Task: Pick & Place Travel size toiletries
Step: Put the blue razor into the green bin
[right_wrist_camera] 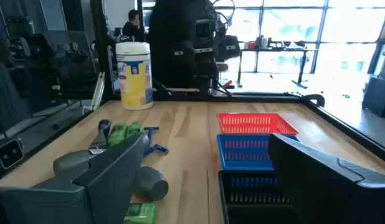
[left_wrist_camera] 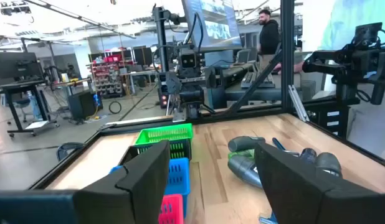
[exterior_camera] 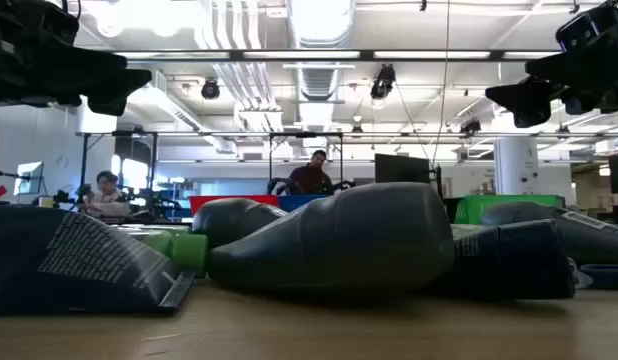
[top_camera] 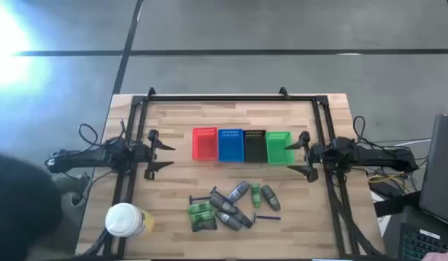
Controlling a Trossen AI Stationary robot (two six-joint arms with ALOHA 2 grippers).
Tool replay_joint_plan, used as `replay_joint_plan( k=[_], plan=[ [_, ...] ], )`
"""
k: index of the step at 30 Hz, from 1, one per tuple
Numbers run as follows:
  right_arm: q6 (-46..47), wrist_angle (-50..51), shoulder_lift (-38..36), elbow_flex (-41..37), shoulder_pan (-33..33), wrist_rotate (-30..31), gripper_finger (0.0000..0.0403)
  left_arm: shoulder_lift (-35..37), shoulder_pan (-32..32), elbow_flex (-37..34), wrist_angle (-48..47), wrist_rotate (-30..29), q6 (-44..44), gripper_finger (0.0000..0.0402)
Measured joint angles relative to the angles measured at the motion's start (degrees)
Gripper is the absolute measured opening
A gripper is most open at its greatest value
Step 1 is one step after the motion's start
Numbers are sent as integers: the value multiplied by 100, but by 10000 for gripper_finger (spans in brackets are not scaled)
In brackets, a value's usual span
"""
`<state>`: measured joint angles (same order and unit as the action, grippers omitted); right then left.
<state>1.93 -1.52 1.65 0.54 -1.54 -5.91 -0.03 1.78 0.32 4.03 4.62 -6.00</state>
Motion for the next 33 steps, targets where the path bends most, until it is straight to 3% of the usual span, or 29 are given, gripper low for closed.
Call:
replay_joint_plan(
  k=[10, 26, 29, 33],
  plan=[
    [-1, -1, 0, 0, 0, -2, 358, -2, -1, 0, 0, 0, 0, 241],
    [55, -58, 2, 0, 3, 185, 312, 0, -2, 0, -2, 0, 0, 241],
    [1620, -66, 55, 9, -7, 902, 303, -2, -1, 0, -2, 0, 0, 241],
    [4341, -45, 105, 7, 1, 901, 291, -2, 0, 0, -7, 0, 0, 241]
  ],
)
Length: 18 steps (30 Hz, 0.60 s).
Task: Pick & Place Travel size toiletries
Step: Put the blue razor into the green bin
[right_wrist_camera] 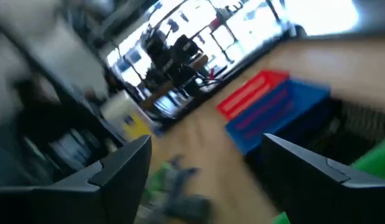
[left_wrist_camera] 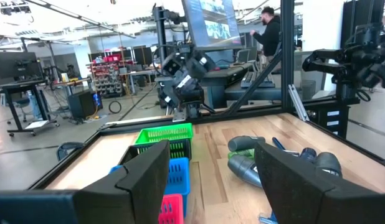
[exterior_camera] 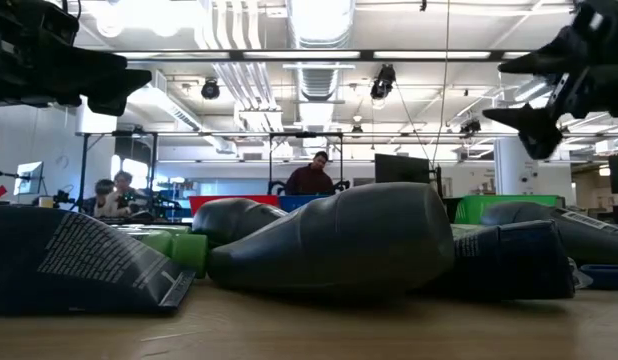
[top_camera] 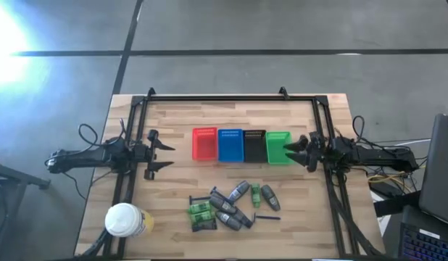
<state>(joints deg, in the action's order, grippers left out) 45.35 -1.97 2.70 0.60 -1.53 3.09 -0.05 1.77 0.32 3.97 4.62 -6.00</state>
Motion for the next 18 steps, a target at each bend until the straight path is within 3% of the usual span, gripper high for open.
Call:
replay_joint_plan(
  k=[4, 9, 15, 18],
  plan=[
    [1695, 7, 5, -2, 1, 5, 280, 0, -1, 0, -15, 0, 0, 241],
    [2079, 22, 54, -2, -3, 312, 269, 1, 0, 0, -15, 0, 0, 241],
    [2457, -468, 75, -7, 19, -1007, 255, 1, 0, 0, -17, 0, 0, 241],
    [2802, -1136, 210, -7, 134, -1242, 250, 2, 1, 0, -20, 0, 0, 241]
  ],
)
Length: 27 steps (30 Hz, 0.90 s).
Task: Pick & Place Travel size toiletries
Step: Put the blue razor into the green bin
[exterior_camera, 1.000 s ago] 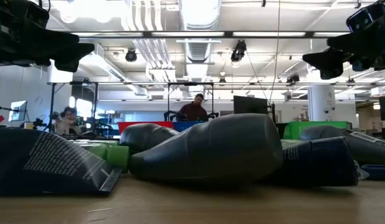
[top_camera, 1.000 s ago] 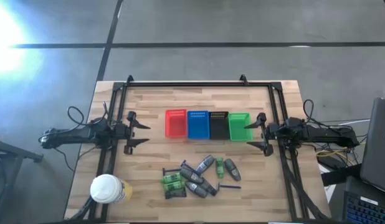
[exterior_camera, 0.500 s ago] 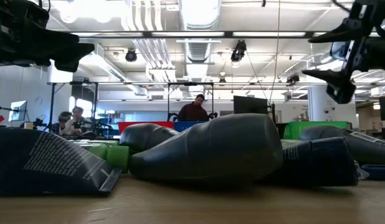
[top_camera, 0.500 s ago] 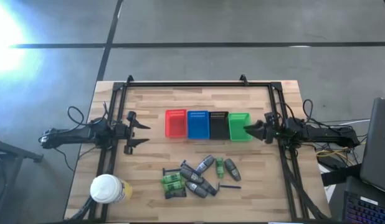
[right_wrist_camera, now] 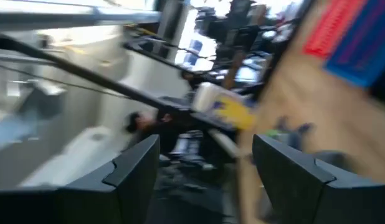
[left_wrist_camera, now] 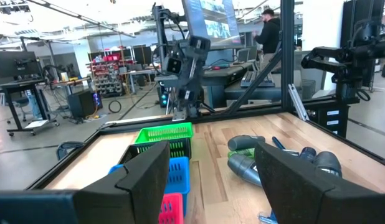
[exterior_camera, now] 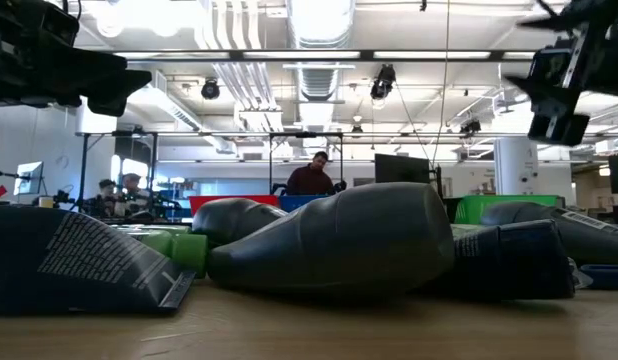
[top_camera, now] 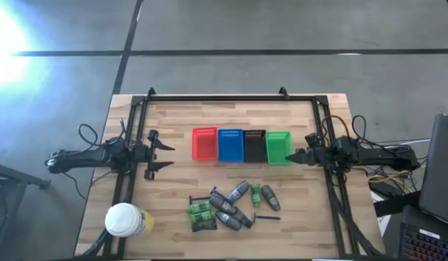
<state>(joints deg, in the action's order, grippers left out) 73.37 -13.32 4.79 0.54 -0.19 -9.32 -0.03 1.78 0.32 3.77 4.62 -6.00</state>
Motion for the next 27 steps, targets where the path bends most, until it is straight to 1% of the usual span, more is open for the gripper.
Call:
replay_joint_plan(
  k=[2, 3, 4, 6, 9, 13, 17, 20, 23, 27],
  plan=[
    [220, -319, 203, 22, 187, 68, 249, 0, 0, 0, 2, 0, 0, 241],
    [336, -267, 363, 96, 340, 119, 250, 0, 0, 0, 2, 0, 0, 241],
    [403, -59, 567, 227, 532, 133, 250, 0, -2, 0, 0, 0, 0, 241],
    [469, 785, 1084, 642, 988, 158, 250, -1, -2, 0, 0, 0, 0, 241],
    [555, 2054, 2197, 1481, 1773, 330, 246, -1, -2, 0, 0, 0, 0, 241],
    [569, 2952, 3875, 2514, 2659, 538, 244, -2, -2, 0, 0, 0, 0, 241],
    [555, 3568, 5469, 3452, 3165, 514, 246, -1, 0, 0, 0, 0, 0, 241],
    [642, 4096, 6521, 4169, 3289, 499, 241, -1, -2, 0, 0, 0, 0, 241],
    [-35, 4506, 7444, 4908, 3288, 485, 238, 0, -1, 0, 2, 0, 0, 241],
    [-1450, 5394, 8505, 5893, 3286, 373, 243, -2, 0, 0, 2, 0, 0, 241]
  ],
)
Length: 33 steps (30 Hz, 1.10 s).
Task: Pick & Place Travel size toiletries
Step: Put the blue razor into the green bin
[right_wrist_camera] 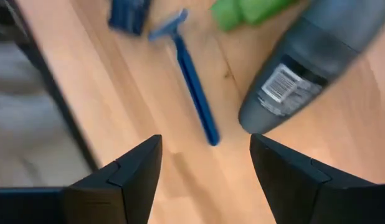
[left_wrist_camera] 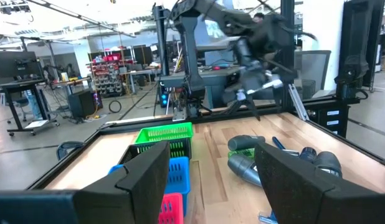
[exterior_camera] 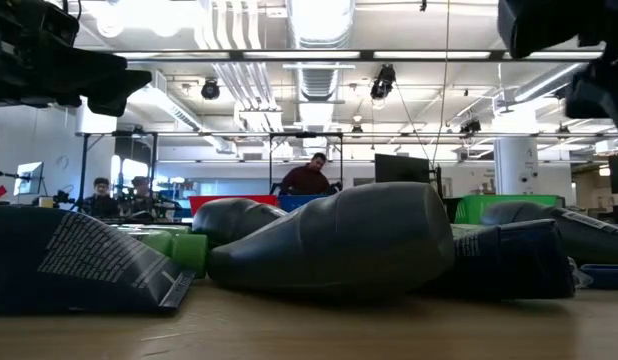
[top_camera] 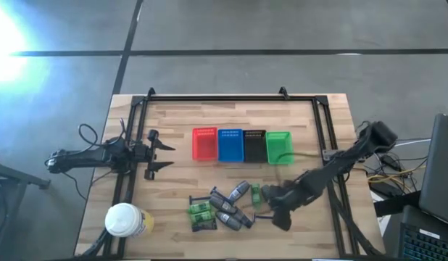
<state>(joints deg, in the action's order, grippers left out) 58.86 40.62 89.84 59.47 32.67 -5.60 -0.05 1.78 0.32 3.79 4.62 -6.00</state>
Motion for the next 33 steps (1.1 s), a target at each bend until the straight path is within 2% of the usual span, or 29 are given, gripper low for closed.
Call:
replay_joint_plan(
  k=[3, 7, 10, 15, 20, 28, 33],
  plan=[
    [-1154, 590, 672, 652, 12, -43, 256, 0, 0, 0, 0, 0, 0, 241],
    [-2259, 762, 1307, 1195, 22, 39, 278, 0, 0, 0, 0, 0, 0, 241],
    [-2501, 769, 1633, 1409, 22, 93, 292, 2, 0, 0, 0, 0, 0, 241],
    [-2252, 749, 1981, 1584, 113, 426, 294, 0, 0, 0, -1, 0, 0, 241],
    [-1868, 725, 2268, 1645, 215, 899, 261, 0, -2, 0, 0, 0, 0, 241],
    [-1363, 543, 2612, 1617, 284, 869, 184, 0, 0, 0, 2, 2, 0, 241],
    [-1320, 478, 2578, 1612, 286, 863, 116, -1, -2, 0, -2, 0, 0, 241]
  ],
)
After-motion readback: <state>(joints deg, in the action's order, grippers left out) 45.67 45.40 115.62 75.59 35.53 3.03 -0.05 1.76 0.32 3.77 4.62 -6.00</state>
